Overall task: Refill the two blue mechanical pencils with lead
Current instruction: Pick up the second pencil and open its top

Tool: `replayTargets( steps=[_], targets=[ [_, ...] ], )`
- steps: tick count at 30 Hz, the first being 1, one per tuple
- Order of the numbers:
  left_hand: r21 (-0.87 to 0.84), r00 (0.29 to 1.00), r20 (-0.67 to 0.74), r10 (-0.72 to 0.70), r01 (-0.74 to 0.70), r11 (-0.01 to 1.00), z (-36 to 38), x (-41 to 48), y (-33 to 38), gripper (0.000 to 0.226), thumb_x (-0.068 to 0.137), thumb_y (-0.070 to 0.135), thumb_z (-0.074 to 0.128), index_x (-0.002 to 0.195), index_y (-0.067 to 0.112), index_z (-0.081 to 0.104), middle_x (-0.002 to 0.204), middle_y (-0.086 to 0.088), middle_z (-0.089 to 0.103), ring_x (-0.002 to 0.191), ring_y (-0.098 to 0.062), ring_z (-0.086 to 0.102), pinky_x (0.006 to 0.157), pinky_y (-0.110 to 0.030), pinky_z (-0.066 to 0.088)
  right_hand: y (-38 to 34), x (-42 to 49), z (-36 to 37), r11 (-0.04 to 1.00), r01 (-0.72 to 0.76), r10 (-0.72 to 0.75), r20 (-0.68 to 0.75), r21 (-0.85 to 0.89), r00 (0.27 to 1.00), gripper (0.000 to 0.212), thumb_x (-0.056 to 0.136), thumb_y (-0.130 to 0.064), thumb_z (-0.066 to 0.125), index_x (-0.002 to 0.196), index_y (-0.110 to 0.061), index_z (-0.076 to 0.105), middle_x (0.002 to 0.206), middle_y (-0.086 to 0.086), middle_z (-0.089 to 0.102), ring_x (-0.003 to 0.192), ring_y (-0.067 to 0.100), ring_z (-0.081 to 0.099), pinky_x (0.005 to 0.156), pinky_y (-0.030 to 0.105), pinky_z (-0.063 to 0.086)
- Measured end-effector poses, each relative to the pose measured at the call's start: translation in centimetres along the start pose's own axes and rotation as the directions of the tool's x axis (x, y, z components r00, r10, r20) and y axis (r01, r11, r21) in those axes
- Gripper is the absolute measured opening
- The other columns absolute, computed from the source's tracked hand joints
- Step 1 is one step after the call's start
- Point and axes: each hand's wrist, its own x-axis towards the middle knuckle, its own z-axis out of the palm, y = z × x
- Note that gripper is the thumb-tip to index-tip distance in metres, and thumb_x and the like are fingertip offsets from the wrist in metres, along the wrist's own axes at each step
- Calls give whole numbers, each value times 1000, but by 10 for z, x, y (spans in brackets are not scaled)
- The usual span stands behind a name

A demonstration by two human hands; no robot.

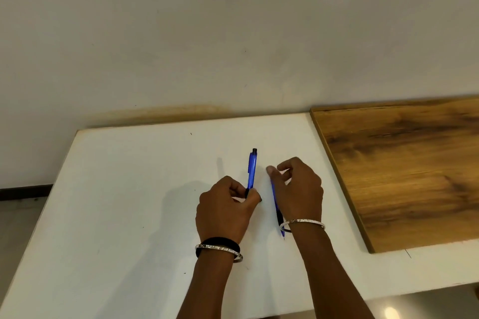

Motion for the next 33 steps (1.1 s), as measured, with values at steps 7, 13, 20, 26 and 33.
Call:
replayTargets(
  steps=[7,13,20,26,33],
  targets=[
    [-27,982,164,99,-96,995,3,2,-5,12,75,35,74,79,30,63,69,12,68,63,-4,65,59,-19,50,-7,5,-11,849,-114,34,162,516,986,14,86,-31,67,97,-22,69,83,-4,70,61,4,68,54,15,54],
    [-184,979,170,116,-84,979,-1,6,-3,14,79,34,72,90,35,63,74,16,66,66,-3,64,53,-6,44,-1,8,-18,742,-194,11,277,642,961,5,84,-20,71,84,-25,73,72,-1,74,64,14,70,58,18,56],
    [-299,966,163,200,-145,943,-5,5,-1,20,85,47,62,103,40,65,72,4,69,54,-14,60,58,-28,54,-2,4,-21,652,-278,-79,428,705,900,16,76,-17,74,91,-14,77,86,9,77,79,25,73,69,22,59],
    [-255,952,177,249,-200,946,-6,7,-6,13,89,42,60,100,40,67,66,9,69,49,-3,50,51,-13,39,-2,4,-21,600,-356,-29,464,716,885,12,76,-8,73,87,-6,77,85,17,76,73,29,74,65,24,60],
    [-256,954,190,234,-182,949,-8,10,-12,14,89,37,62,100,38,69,66,9,69,48,-6,51,54,-27,49,-4,-1,-17,568,-420,34,490,708,871,12,79,-5,73,90,1,75,85,22,75,75,35,74,68,28,62]
  ],
)
